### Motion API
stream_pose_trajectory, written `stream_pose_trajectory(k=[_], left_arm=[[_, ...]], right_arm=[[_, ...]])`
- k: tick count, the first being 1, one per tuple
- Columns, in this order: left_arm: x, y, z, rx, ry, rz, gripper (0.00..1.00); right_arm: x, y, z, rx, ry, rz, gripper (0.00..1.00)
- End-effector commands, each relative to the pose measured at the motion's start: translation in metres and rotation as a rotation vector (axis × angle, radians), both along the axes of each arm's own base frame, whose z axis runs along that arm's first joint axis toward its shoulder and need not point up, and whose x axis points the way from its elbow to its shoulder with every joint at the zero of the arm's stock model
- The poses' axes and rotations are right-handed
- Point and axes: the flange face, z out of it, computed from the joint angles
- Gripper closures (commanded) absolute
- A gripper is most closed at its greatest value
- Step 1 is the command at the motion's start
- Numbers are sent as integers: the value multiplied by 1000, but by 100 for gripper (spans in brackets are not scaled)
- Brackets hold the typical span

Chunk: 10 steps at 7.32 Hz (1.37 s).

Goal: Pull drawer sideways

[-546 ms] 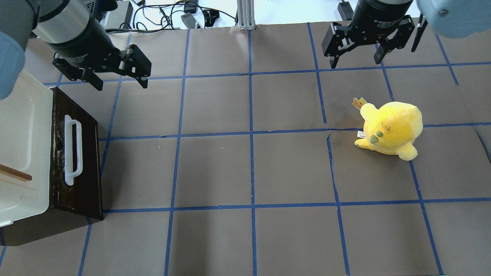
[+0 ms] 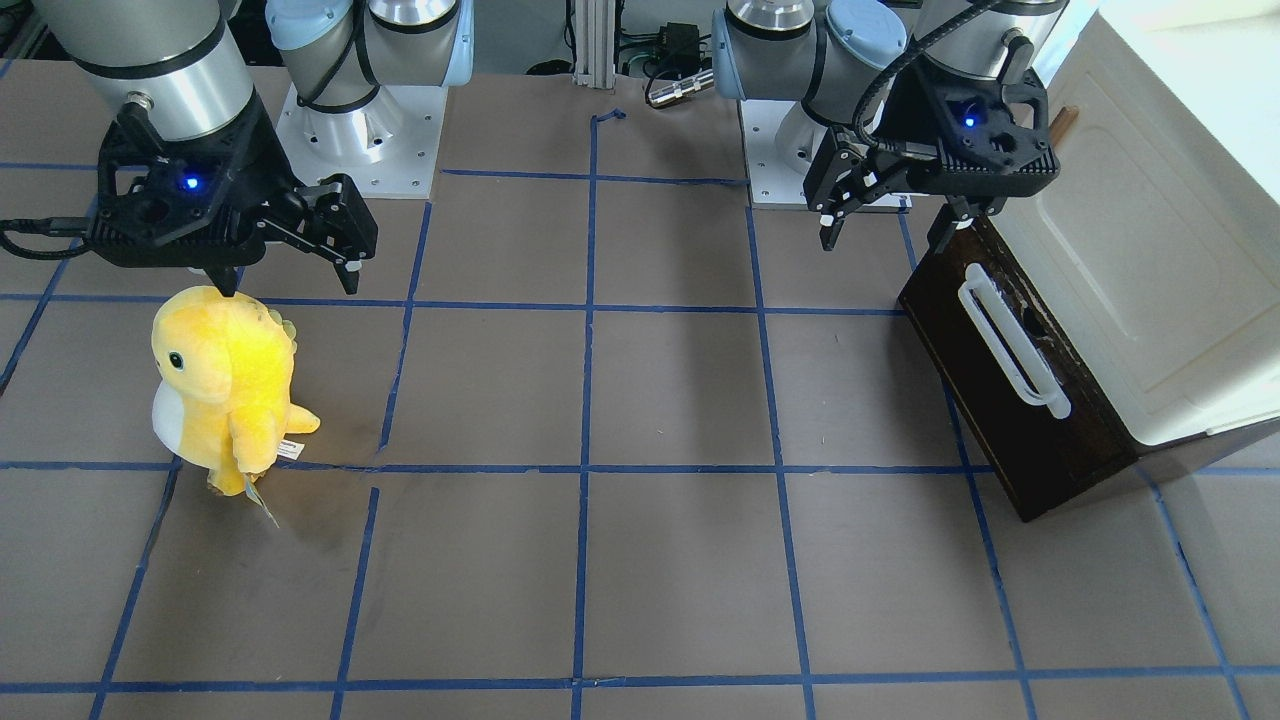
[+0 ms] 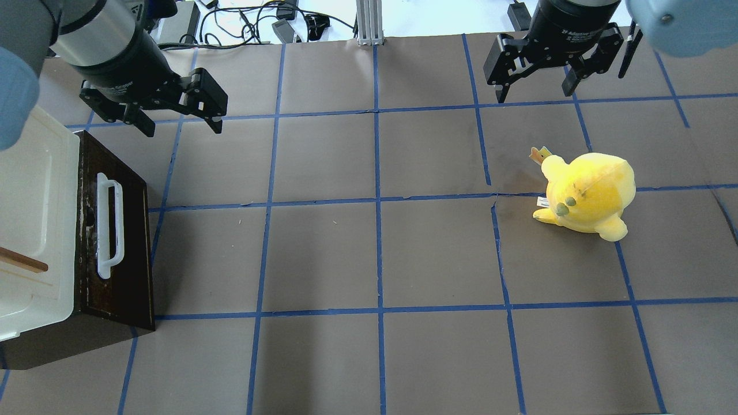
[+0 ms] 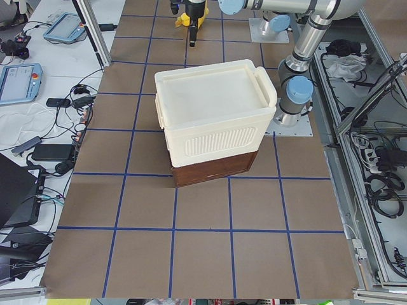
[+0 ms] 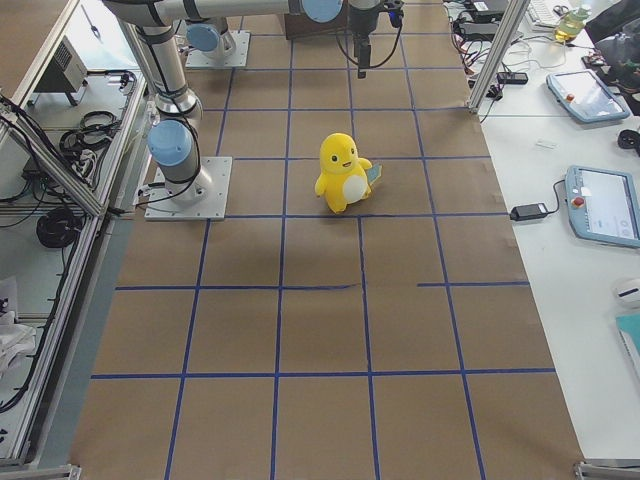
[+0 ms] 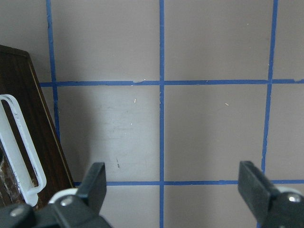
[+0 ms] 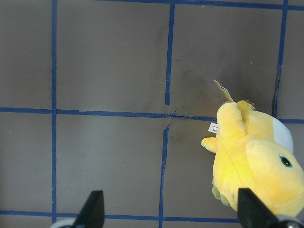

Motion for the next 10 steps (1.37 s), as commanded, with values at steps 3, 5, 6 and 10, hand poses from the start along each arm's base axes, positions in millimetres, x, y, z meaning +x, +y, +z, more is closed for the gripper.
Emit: stream_pose_trajectory(k=[3, 5, 6, 10], left_arm=[[1, 1, -3, 9, -6, 19, 0], [-2, -6, -8, 7, -6, 22, 0], [-13, -7, -20, 33, -3, 45, 0], [-46, -35, -61, -20, -153, 71, 0]], right_arm=[[0, 0, 0, 0, 0, 0, 0], [0, 0, 0, 0, 0, 0, 0], [0, 0, 0, 0, 0, 0, 0], [0, 0, 0, 0, 0, 0, 0]])
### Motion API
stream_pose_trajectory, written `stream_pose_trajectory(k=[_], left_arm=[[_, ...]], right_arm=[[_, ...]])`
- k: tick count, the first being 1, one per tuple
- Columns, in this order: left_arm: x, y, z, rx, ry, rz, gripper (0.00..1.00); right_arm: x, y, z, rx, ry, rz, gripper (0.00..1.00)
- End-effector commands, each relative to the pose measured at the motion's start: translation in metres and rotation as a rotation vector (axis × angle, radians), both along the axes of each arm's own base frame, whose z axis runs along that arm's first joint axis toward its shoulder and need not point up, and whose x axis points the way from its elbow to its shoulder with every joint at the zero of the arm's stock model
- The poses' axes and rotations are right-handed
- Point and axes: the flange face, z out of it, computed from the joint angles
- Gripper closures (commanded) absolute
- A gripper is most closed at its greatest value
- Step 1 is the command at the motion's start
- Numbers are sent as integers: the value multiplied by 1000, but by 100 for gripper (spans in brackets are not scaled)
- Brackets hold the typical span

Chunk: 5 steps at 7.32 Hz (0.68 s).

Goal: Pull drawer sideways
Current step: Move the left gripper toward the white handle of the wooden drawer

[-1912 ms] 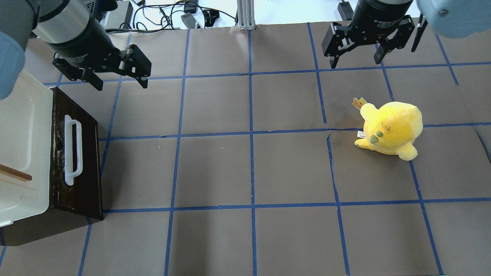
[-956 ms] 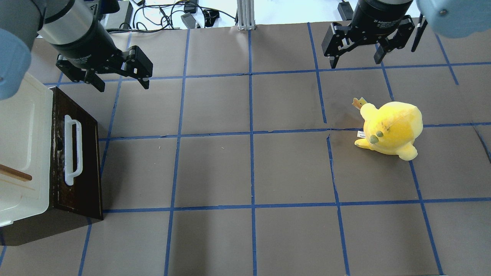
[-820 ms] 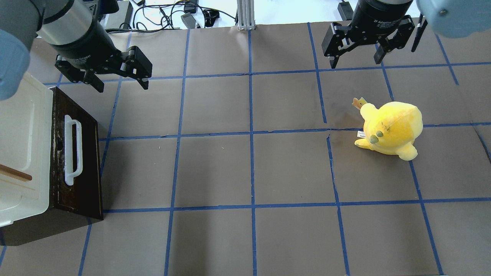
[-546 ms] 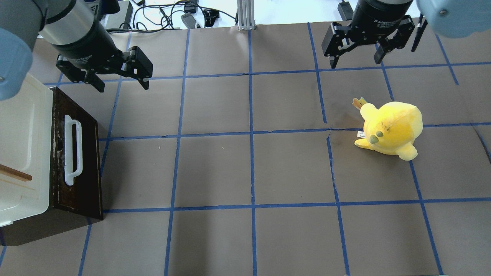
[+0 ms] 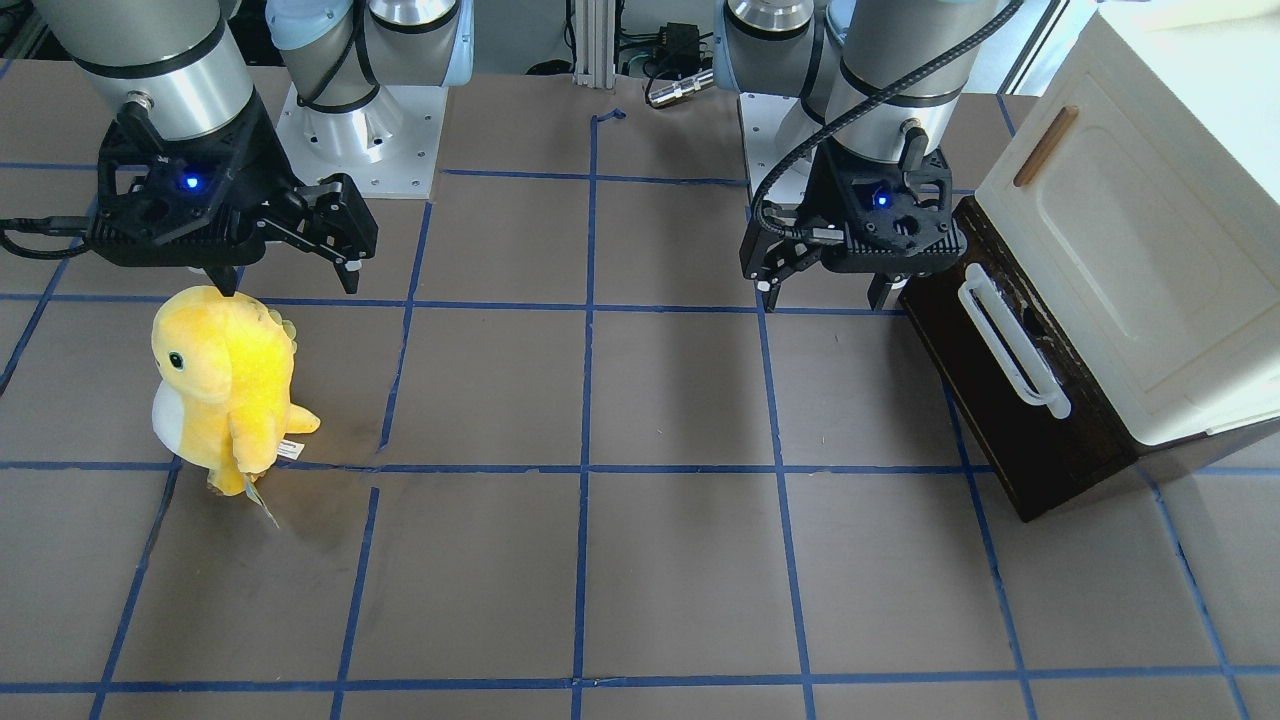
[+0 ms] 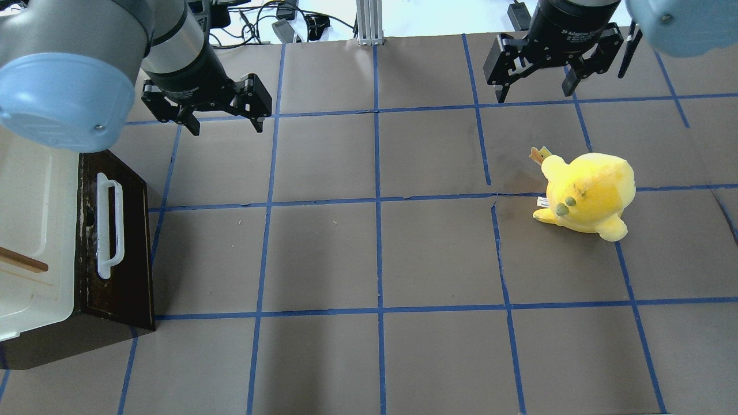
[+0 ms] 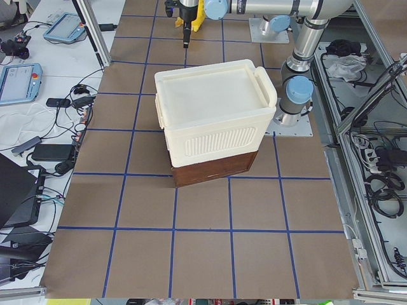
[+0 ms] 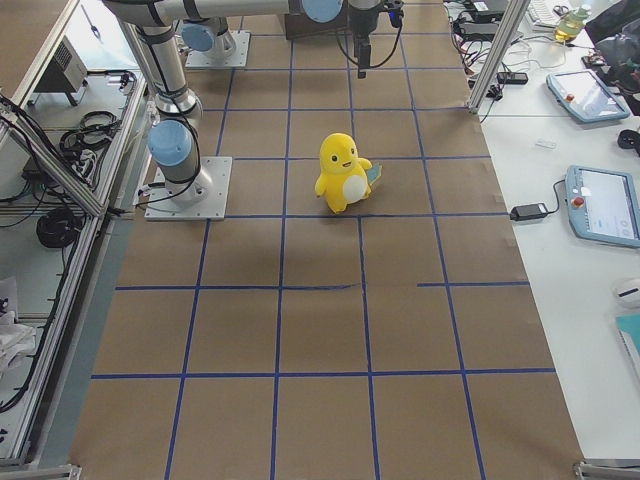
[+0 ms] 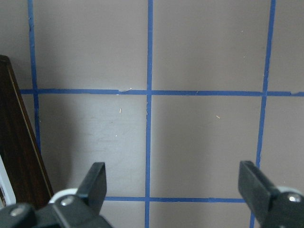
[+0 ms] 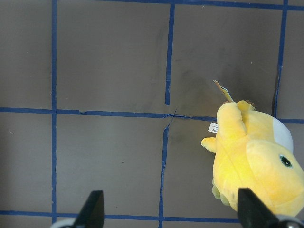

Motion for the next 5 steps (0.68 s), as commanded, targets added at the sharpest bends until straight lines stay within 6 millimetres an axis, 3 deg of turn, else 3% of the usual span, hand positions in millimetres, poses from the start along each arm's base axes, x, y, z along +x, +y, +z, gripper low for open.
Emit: stream_pose_trajectory(k=[1, 2, 5], left_arm=[[7, -7, -20, -8, -179, 116, 0], [0, -5, -26, -9, -226, 114, 0], [22, -1, -99, 67, -513, 144, 0]], right_arm=[[0, 0, 0, 0, 0, 0, 0], [0, 0, 0, 0, 0, 0, 0], [0, 0, 0, 0, 0, 0, 0]])
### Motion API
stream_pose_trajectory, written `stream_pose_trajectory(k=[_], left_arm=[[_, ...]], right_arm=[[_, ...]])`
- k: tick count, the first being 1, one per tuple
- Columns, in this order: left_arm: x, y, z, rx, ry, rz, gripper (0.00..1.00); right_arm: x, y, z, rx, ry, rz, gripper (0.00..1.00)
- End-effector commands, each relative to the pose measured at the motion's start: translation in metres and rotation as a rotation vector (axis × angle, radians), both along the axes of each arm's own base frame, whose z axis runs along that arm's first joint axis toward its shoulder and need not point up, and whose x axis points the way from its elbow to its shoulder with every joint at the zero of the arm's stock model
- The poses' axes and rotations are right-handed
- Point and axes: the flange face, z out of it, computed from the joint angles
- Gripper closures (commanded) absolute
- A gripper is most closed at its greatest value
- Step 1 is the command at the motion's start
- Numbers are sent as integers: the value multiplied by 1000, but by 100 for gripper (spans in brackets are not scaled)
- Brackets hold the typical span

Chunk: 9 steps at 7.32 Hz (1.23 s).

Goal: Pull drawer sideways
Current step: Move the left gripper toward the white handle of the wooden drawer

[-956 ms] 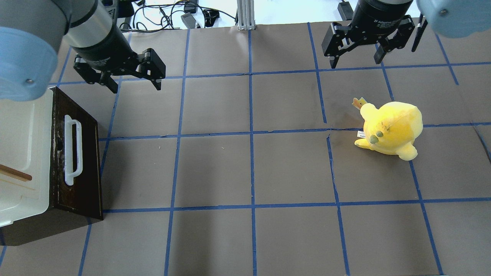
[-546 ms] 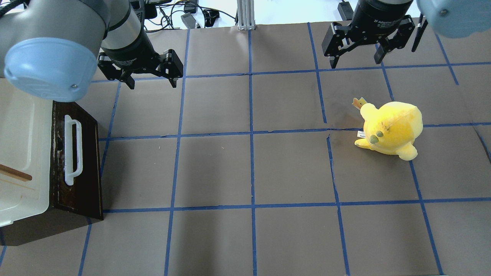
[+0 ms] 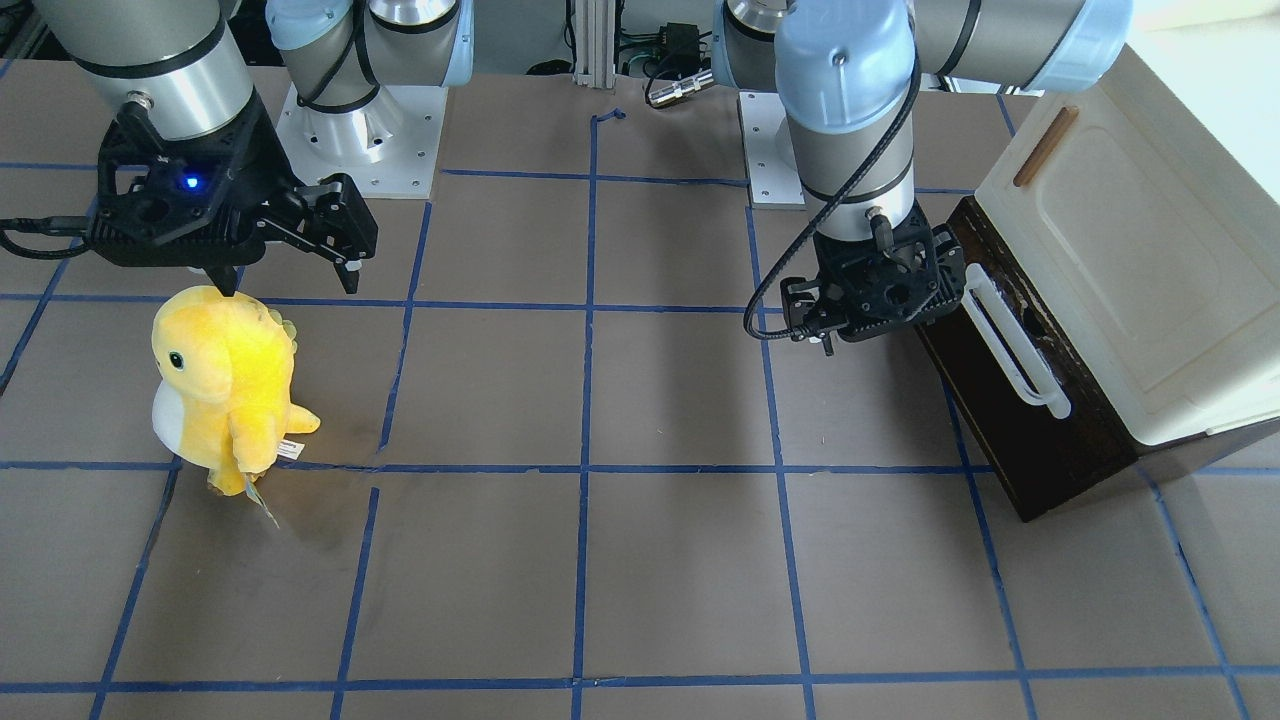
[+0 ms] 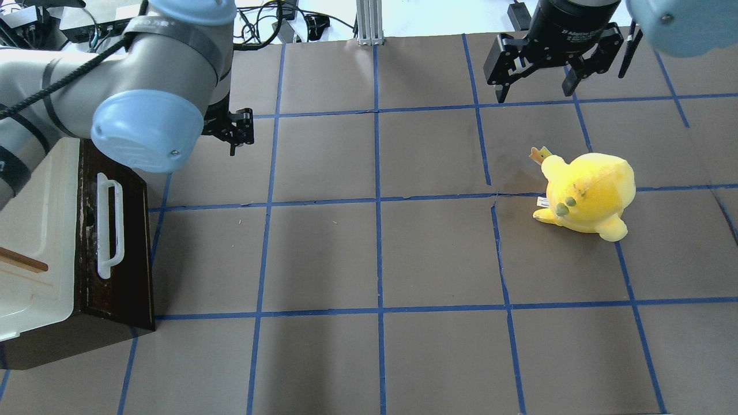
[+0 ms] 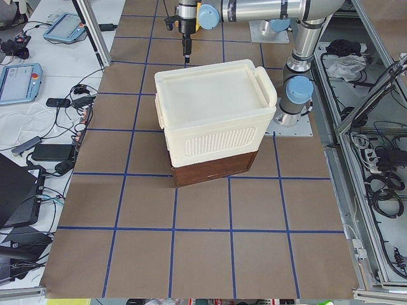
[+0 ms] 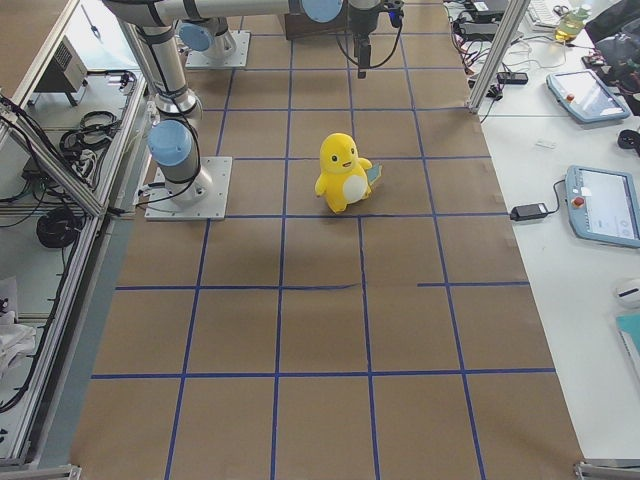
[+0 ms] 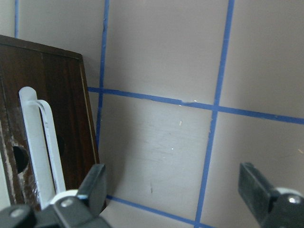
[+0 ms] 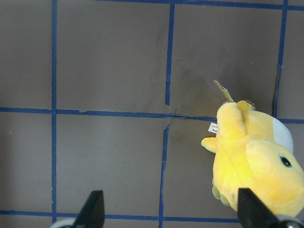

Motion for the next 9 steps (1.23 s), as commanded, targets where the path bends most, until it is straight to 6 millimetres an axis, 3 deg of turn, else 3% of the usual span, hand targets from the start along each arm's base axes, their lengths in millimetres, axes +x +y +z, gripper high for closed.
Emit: stream_pose_trajectory(k=[1, 4, 6, 7, 9], left_arm=[[16, -1, -45, 54, -217, -5, 0], [36, -10, -90, 136, -427, -30, 0], [66, -24, -123, 220, -594, -45, 0], [91, -27, -126, 256, -652, -27, 0], [103, -22, -135, 363, -652, -40, 0]], right_arm=[[0, 0, 0, 0, 0, 0, 0], [0, 0, 0, 0, 0, 2, 0], [0, 0, 0, 0, 0, 0, 0], [0, 0, 0, 0, 0, 0, 0], [0, 0, 0, 0, 0, 0, 0]])
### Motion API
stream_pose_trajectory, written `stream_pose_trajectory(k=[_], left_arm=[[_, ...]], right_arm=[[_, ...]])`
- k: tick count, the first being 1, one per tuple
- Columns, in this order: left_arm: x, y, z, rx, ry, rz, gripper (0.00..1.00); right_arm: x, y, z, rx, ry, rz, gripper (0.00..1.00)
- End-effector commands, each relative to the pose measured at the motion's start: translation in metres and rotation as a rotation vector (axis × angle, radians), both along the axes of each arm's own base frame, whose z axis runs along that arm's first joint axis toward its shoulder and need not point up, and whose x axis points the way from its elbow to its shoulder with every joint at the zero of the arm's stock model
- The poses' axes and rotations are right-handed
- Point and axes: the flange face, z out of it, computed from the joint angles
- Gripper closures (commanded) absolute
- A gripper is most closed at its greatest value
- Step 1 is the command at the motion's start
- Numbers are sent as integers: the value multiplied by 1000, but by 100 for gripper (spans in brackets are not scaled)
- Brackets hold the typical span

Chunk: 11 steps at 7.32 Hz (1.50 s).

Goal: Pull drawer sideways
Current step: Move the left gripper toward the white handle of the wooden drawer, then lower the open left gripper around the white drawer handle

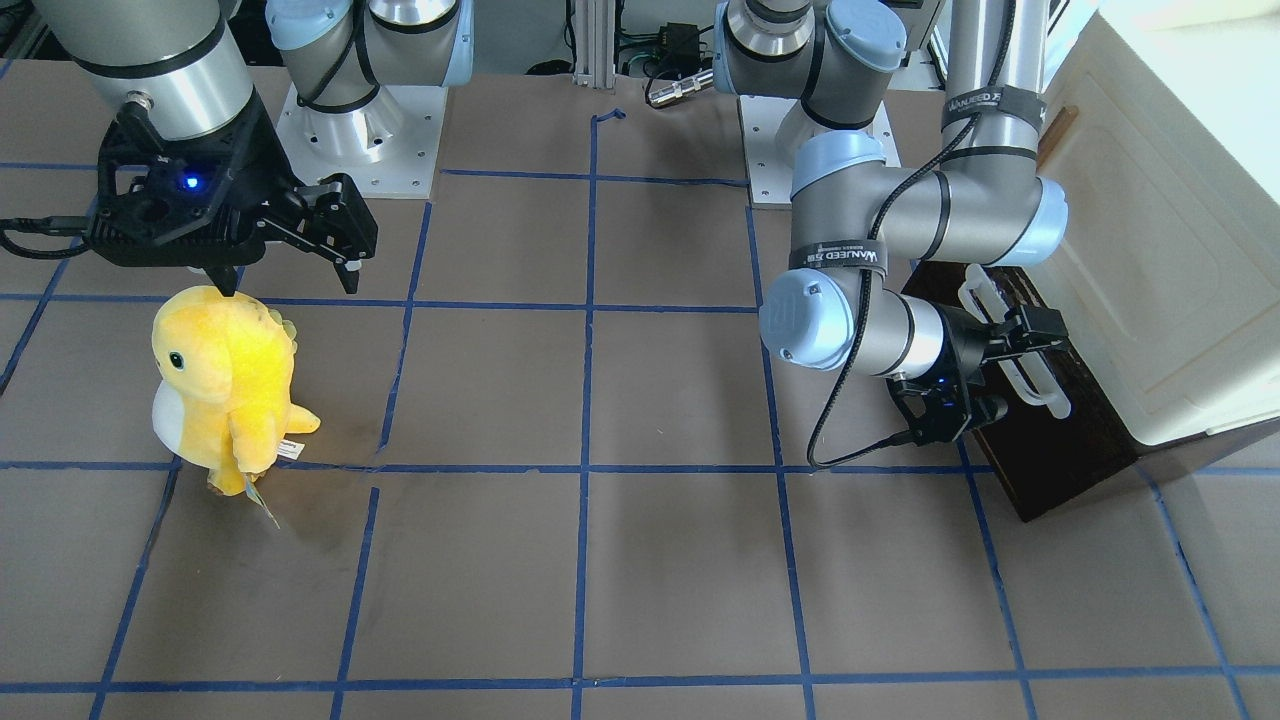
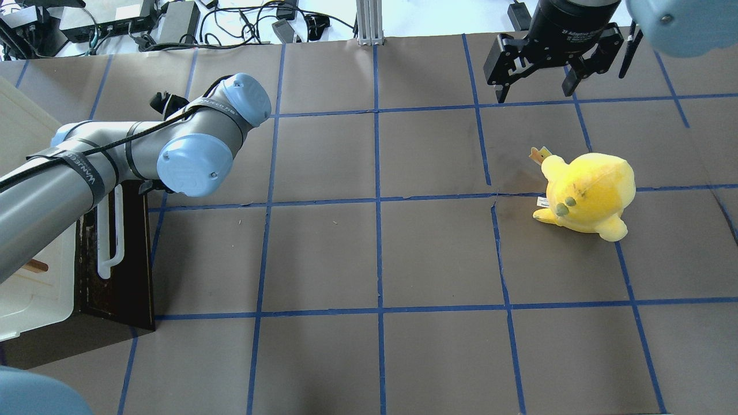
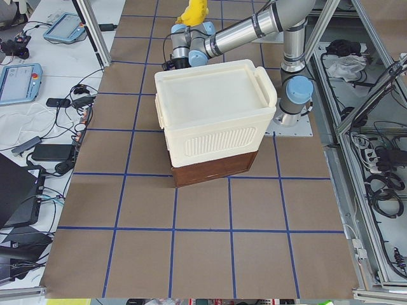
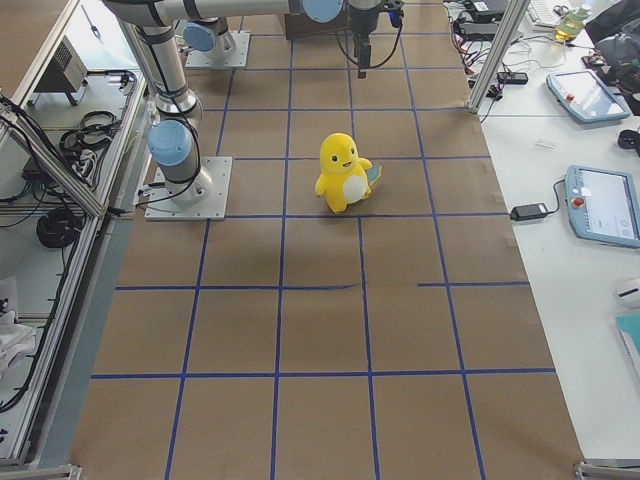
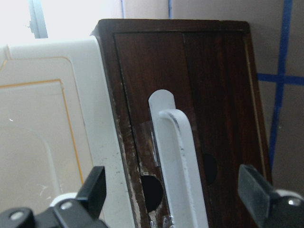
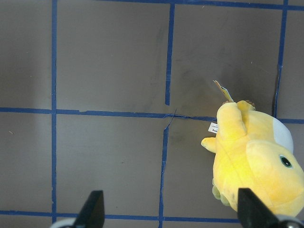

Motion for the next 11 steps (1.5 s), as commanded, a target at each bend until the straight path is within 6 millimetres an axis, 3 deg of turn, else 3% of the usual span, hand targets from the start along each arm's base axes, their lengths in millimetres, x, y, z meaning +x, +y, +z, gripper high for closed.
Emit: stream_pose_trajectory(k=[1, 3, 5, 6, 7, 11], left_arm=[[9, -1, -14, 93, -24, 1, 0], [-4, -15, -26, 106, -40, -36, 0], [-9, -17, -47, 140, -46, -44, 0], [-8, -16, -50, 151, -50, -47, 5], [-6, -13, -53, 186, -101, -75, 16], [-6, -6, -64, 203, -117, -80, 15]], right_arm=[[0, 0, 0, 0, 0, 0, 0], [0, 0, 0, 0, 0, 0, 0], [0, 0, 0, 0, 0, 2, 0], [0, 0, 0, 0, 0, 0, 0], [0, 0, 0, 0, 0, 0, 0], [0, 0, 0, 0, 0, 0, 0]])
